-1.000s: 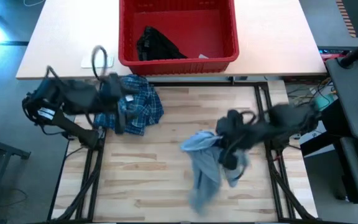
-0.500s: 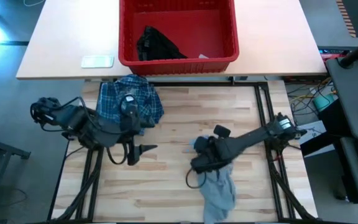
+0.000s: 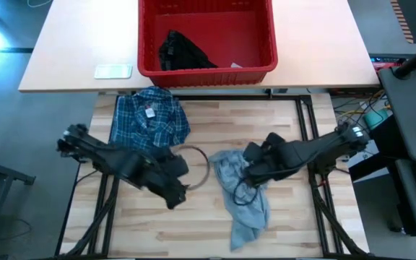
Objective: Fold Laundry from Bin
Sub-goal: Fold the gray shirt
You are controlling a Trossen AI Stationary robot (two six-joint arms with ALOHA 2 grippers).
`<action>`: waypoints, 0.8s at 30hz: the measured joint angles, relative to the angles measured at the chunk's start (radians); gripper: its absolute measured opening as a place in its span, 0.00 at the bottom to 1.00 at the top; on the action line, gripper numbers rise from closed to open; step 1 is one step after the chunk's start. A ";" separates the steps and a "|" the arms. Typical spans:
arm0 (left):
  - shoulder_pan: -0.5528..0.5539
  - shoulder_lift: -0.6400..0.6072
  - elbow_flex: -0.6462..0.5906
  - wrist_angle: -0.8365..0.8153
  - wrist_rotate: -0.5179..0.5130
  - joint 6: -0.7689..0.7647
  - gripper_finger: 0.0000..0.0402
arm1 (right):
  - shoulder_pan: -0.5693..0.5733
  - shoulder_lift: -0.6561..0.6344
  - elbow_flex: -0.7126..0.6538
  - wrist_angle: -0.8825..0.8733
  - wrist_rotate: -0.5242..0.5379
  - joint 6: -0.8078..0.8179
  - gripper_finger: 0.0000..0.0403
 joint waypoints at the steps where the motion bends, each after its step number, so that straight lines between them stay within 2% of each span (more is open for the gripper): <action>1: 0.000 0.029 -0.001 -0.030 0.024 -0.019 0.81 | 0.010 -0.018 -0.034 0.005 -0.006 0.006 0.57; 6: -0.009 0.172 -0.003 -0.040 0.111 -0.030 0.80 | 0.070 -0.093 -0.272 0.188 -0.025 0.041 0.61; 9: -0.010 0.251 -0.003 -0.016 0.191 -0.006 0.80 | 0.122 -0.098 -0.426 0.406 -0.108 0.027 0.60; 12: -0.012 0.309 -0.003 -0.003 0.217 0.019 0.79 | 0.214 -0.057 -0.528 0.615 -0.225 -0.061 0.59; 15: -0.014 0.347 -0.003 0.031 0.233 0.025 0.77 | 0.310 0.007 -0.550 0.720 -0.345 -0.091 0.59; 17: -0.015 0.364 -0.003 0.080 0.233 0.024 0.77 | 0.373 0.051 -0.528 0.731 -0.370 -0.088 0.59; 19: -0.015 0.377 -0.003 0.144 0.233 0.025 0.76 | 0.429 0.096 -0.490 0.732 -0.362 -0.107 0.59; 24: -0.015 0.406 -0.003 0.233 0.227 0.033 0.76 | 0.500 0.207 -0.374 0.707 -0.241 -0.144 0.57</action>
